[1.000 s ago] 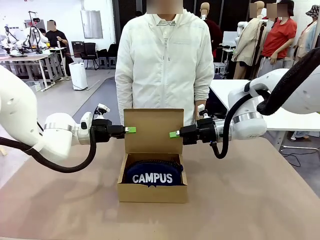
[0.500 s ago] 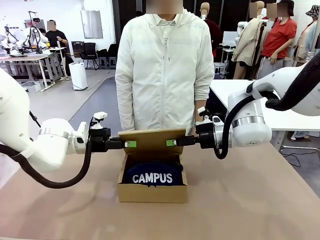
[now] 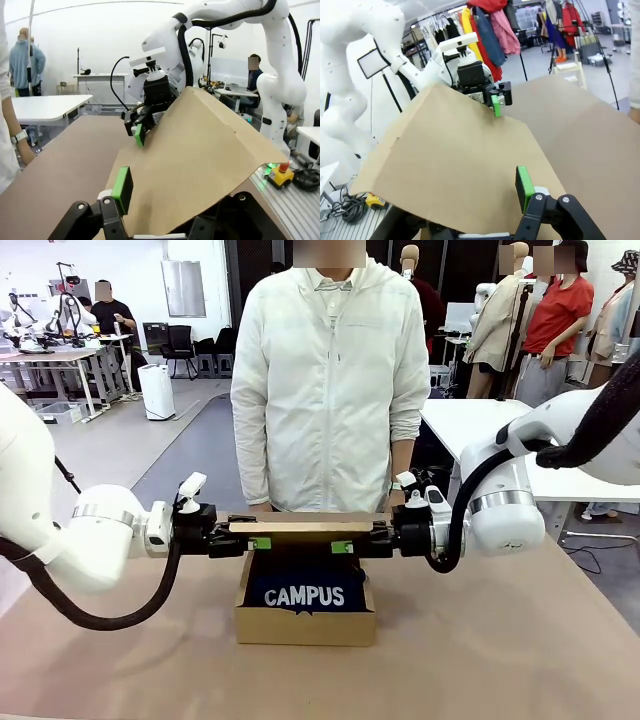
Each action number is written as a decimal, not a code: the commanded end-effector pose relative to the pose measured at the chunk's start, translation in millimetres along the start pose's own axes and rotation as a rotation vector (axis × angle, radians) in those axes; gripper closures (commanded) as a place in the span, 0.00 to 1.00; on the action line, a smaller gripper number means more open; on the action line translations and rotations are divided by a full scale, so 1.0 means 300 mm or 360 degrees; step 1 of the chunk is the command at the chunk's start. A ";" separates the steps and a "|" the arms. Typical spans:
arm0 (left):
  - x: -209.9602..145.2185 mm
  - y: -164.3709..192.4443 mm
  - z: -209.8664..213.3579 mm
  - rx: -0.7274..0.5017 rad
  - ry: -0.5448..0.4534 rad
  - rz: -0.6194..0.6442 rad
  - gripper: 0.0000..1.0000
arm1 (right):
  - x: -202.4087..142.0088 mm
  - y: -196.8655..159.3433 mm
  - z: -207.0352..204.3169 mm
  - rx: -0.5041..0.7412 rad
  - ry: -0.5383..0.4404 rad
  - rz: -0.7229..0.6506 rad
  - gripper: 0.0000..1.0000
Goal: Pack the items into the box.
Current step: Close the Mailer Box.
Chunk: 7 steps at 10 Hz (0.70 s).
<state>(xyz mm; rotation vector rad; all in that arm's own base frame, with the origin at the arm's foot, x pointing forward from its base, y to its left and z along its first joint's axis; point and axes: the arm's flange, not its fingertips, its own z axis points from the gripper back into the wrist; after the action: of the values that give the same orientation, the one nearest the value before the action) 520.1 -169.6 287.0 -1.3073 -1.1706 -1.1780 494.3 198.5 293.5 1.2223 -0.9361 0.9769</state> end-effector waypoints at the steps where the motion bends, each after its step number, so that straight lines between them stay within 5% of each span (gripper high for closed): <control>1: -0.020 -0.027 -0.006 0.0015 -0.0041 -0.0074 0.36 | -0.047 -0.004 0.012 0.0048 -0.0016 0.0072 0.31; 2: -0.029 -0.024 -0.013 -0.0044 -0.0043 -0.0028 0.00 | -0.052 -0.004 0.018 0.0050 -0.0019 0.0067 0.00; 7: -0.002 -0.116 0.103 0.0005 -0.0003 -0.0049 0.00 | -0.049 0.052 0.160 0.0032 0.0087 0.0132 0.00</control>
<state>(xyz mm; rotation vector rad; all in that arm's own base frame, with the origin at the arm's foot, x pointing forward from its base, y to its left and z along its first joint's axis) 505.9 -156.4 278.9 -1.3168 -1.1792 -1.1841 489.3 168.4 284.8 1.1937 -0.9305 1.0438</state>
